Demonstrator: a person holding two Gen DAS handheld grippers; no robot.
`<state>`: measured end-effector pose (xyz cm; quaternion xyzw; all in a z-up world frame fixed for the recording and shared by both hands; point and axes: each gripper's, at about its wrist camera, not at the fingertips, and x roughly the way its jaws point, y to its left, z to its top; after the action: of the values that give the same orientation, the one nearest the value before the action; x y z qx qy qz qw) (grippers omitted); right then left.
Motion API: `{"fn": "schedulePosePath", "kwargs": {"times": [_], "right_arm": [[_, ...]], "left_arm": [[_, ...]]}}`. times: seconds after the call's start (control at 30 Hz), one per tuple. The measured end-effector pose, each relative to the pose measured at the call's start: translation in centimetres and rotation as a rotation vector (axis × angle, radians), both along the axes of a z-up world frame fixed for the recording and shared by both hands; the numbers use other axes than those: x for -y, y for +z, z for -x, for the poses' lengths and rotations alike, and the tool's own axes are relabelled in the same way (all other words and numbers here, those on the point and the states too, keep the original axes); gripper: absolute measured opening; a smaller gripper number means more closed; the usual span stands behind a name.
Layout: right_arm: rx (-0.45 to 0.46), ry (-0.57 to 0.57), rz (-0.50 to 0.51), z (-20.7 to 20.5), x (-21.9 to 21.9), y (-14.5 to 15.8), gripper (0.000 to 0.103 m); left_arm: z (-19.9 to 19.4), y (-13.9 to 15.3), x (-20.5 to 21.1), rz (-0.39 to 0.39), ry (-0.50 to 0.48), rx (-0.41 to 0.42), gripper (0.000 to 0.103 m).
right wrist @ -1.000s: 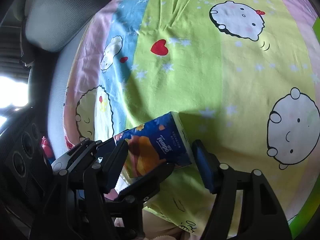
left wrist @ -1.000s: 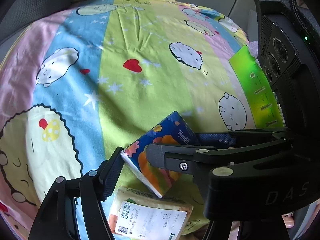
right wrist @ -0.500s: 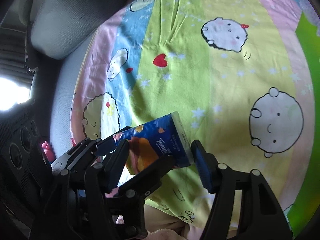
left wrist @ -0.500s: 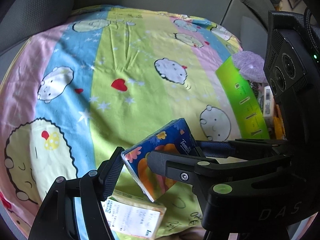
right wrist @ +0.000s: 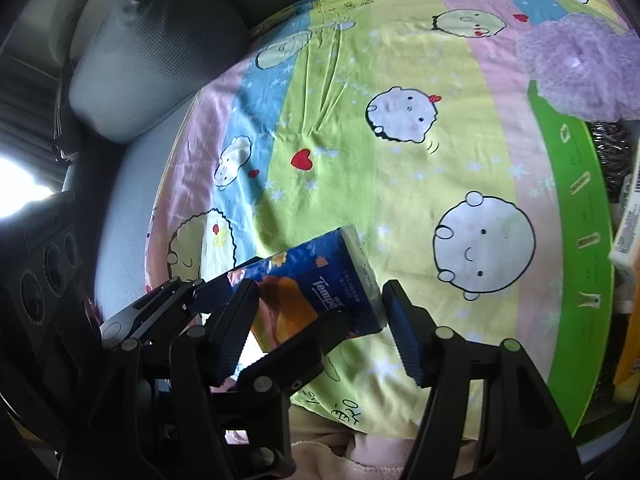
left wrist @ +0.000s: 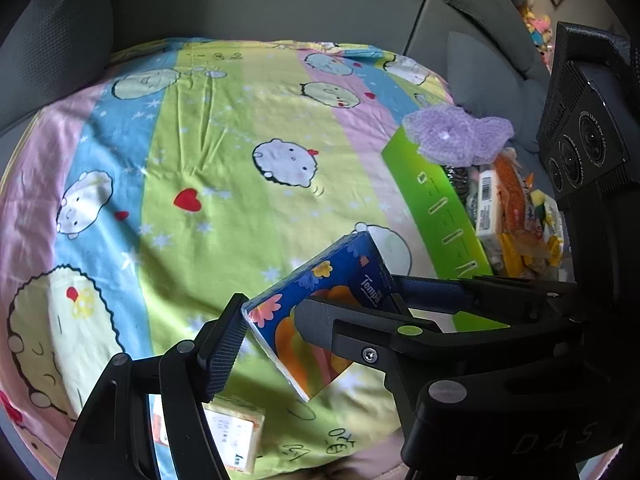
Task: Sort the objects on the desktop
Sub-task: 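Lift the tissue pack with the right tool toward the green box, then carry the tissue pack with the right tool toward the green box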
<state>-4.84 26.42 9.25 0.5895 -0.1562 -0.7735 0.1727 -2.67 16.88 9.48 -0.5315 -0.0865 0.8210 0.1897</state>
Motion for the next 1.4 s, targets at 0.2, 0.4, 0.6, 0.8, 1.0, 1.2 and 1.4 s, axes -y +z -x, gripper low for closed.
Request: {"fn": "schedulePosePath", "kwargs": {"times": [0.2,0.4,0.6,0.8,1.0,1.2,1.4], "right_arm": [[-0.032,-0.023,0.005,-0.8,-1.1,1.0,0.064],[-0.051,-0.045,0.006,-1.4,-1.9,1.7,0.064],[-0.068,-0.068,0.007,-2.0,-2.9,2.2,0.064],[-0.084,-0.097,0.002,-2.6,-3.9,2.7,0.064],[-0.099,-0.118,-0.006,-3.2,-4.7,3.0,0.064],[-0.11,-0.133,-0.006,-3.6,-5.3,3.2,0.064],[-0.118,-0.145,-0.012,-4.1,-5.7,3.3,0.065]], "left_arm": [[-0.2,0.9,-1.0,-0.002,-0.023,-0.024,0.069],[-0.4,1.5,-1.9,0.003,-0.041,-0.036,0.069],[-0.5,2.0,-2.9,0.004,-0.065,-0.05,0.069],[-0.7,2.2,-3.9,-0.001,-0.093,-0.058,0.069],[-0.9,2.4,-4.8,-0.001,-0.112,-0.063,0.069],[-1.2,2.8,-5.4,0.001,-0.128,-0.072,0.069],[-1.5,2.7,-5.9,0.001,-0.138,-0.073,0.069]]}}
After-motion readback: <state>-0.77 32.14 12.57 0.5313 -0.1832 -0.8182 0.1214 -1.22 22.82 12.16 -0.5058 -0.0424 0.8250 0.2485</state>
